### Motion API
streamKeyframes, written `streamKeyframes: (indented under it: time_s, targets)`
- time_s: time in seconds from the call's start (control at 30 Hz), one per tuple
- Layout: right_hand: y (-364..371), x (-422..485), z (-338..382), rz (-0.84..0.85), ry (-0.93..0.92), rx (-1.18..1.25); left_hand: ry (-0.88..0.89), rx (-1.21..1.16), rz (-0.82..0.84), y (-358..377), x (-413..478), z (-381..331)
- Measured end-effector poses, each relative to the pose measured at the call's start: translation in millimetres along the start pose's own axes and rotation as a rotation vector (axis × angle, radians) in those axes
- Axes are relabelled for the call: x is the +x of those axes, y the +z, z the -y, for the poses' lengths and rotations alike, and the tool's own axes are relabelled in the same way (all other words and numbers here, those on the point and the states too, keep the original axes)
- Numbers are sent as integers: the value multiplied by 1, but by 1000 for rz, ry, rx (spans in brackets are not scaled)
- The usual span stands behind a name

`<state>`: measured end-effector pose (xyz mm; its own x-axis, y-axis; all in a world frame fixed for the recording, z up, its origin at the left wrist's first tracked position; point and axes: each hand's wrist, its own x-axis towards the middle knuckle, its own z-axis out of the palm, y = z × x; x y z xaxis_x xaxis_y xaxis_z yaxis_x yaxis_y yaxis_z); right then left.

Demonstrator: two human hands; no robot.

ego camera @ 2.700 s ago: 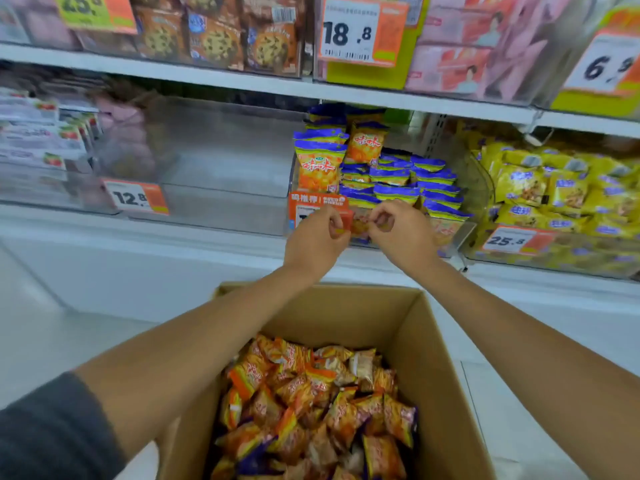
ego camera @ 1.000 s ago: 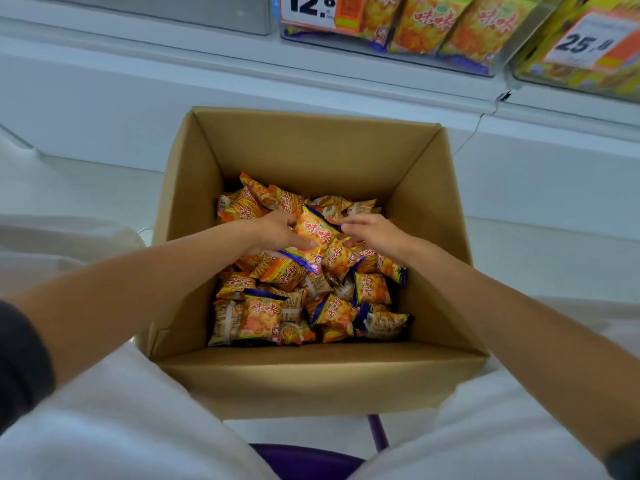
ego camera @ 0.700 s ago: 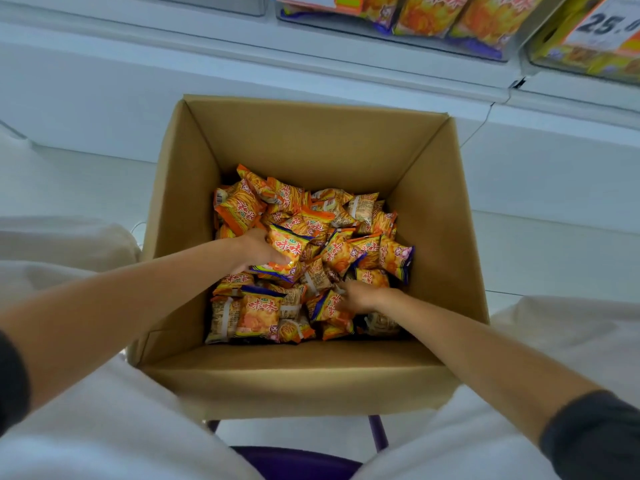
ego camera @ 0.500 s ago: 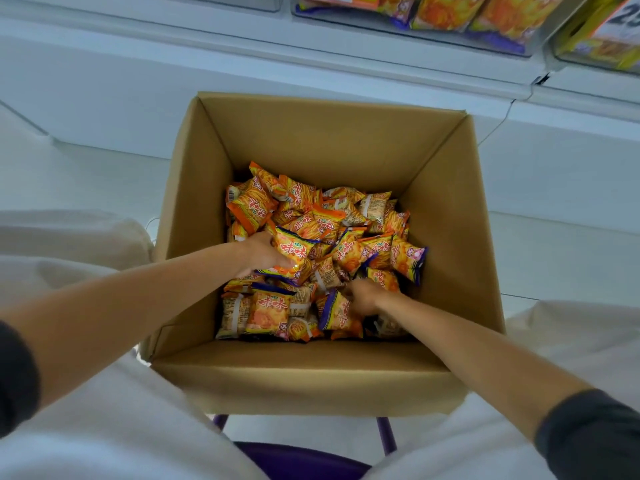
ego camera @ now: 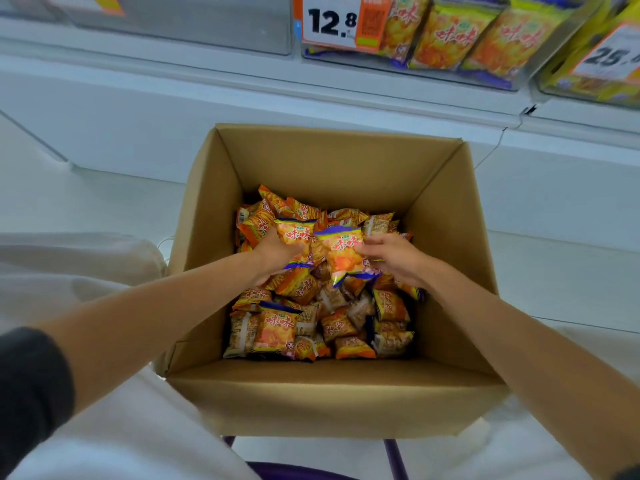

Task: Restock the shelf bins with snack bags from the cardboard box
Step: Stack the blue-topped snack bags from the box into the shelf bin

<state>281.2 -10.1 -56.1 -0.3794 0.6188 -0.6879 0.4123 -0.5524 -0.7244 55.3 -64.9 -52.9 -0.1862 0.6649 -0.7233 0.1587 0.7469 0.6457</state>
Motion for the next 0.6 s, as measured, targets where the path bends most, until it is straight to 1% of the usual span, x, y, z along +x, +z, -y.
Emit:
streamKeyframes:
  time_s: [0.03,0.1,0.2,0.27,0.33,0.37,0.43,0.6]
  targets:
    - [-2,-6,12,25,-32,106,35,-37,-13,0,0,-7]
    - [-5,-15,30,57,-115,212,79,-138,18,3,-1,-23]
    - [-1,-22,51,45,-192,249,92,-311,168,11,-12,-54]
    - [1,-26,65,25,-250,278,139,-351,274,13,-19,-72]
    - [0,-33,80,-2,-312,245,233,-321,334,13,-29,-89]
    - [-2,-37,88,-25,-336,203,288,-259,323,11,-33,-97]
    - [-8,-47,105,-57,-372,146,377,-136,239,8,-38,-112]
    - [-25,-70,149,-31,-392,250,577,30,103,6,-62,-163]
